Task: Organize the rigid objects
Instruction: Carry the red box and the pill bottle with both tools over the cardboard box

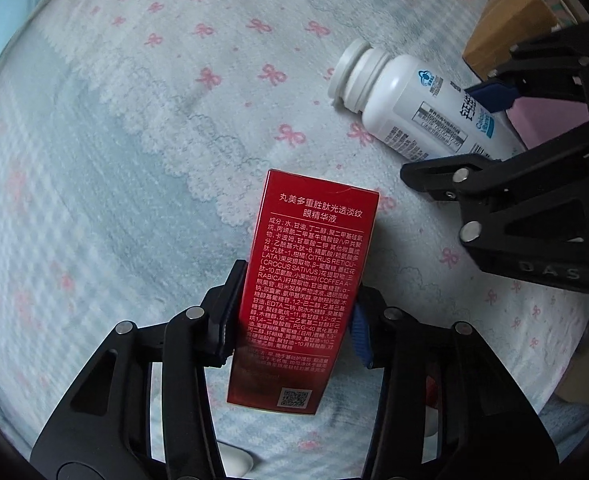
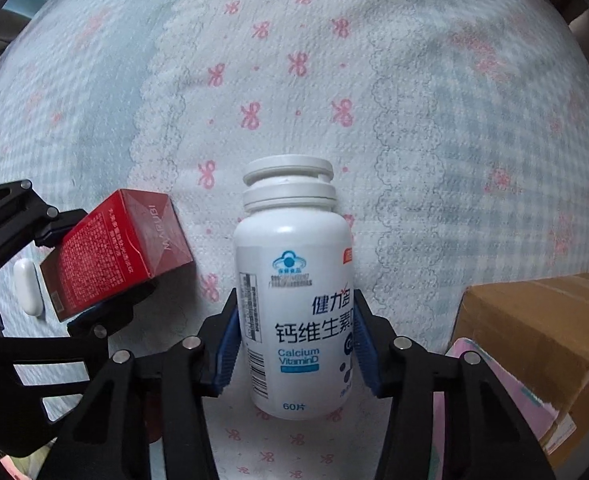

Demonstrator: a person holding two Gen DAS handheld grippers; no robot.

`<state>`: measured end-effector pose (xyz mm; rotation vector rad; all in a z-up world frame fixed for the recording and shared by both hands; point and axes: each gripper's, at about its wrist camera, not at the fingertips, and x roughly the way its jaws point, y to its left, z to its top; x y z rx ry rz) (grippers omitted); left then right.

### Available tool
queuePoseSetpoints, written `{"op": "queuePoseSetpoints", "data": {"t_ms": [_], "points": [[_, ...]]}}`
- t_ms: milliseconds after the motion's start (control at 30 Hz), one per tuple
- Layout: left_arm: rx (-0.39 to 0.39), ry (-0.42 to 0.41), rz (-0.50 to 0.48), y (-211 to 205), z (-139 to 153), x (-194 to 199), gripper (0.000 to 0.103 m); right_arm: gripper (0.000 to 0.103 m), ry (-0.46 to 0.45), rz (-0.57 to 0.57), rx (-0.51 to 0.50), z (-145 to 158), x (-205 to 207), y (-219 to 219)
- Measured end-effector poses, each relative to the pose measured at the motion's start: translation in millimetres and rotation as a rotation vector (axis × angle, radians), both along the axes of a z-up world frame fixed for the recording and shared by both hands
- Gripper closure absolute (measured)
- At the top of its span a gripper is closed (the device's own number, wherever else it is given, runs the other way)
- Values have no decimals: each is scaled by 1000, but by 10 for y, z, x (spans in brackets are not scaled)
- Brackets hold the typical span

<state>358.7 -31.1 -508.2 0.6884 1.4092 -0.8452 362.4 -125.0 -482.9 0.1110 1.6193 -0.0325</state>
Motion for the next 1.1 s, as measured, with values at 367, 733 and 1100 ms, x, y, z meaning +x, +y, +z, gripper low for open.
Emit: {"op": "queuePoseSetpoints", "data": {"t_ms": [367, 733, 1100], "points": [[-117, 58, 219, 578, 444, 91, 62, 57, -78, -103, 57, 554, -186, 67], [-239, 14, 341, 1202, 1380, -159, 62, 57, -228, -222, 136, 1608, -854, 206], [-371, -102, 394, 1245, 2584, -702, 62, 57, -382, -328, 170, 2673, -1700, 290]]}}
